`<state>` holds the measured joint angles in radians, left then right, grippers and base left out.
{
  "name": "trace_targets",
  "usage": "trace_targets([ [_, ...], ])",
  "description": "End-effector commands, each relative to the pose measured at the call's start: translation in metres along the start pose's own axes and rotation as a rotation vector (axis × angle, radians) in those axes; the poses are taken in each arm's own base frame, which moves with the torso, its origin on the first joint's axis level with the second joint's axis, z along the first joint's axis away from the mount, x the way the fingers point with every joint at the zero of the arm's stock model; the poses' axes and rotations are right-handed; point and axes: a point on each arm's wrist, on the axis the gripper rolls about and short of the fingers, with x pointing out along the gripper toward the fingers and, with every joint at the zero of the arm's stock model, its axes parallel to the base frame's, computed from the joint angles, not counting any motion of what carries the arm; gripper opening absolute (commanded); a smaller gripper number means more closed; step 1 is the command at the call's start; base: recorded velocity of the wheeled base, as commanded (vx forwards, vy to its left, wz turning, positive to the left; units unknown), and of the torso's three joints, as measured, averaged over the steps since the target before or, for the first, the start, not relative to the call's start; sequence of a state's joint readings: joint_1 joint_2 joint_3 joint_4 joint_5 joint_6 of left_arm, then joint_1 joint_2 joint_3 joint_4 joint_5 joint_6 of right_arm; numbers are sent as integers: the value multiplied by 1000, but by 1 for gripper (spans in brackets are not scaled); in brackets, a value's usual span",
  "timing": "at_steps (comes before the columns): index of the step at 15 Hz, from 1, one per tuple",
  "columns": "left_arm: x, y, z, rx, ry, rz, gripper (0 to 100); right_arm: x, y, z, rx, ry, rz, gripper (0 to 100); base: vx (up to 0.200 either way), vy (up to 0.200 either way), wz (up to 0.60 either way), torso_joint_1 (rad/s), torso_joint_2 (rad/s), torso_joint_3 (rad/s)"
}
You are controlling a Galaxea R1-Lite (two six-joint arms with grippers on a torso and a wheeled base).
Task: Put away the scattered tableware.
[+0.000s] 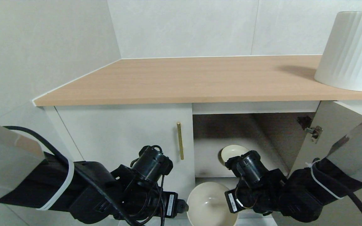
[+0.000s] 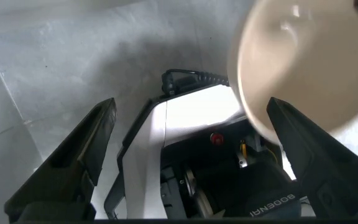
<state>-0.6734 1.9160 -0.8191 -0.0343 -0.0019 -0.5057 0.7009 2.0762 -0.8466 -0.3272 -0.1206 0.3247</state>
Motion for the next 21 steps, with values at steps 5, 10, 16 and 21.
trace_targets([
  [5, -1, 0, 0, 0, -3, -3, 100, 18, -21, 38, 252, -111, -73, 0, 0, 0, 0, 0, 0, 0],
  [10, -1, 0, 1, 0, -5, -2, 100, 27, -43, 68, 436, -269, -173, 0, 0, 0, 0, 0, 0, 0],
  [16, -1, 0, 1, 0, -4, -2, 100, 40, -59, 78, 497, -322, -278, 0, 0, 0, 0, 0, 0, 0],
  [21, 0, 0, 1, 0, -4, -2, 100, 40, -64, 79, 507, -342, -328, 0, 0, 0, 0, 0, 0, 0],
])
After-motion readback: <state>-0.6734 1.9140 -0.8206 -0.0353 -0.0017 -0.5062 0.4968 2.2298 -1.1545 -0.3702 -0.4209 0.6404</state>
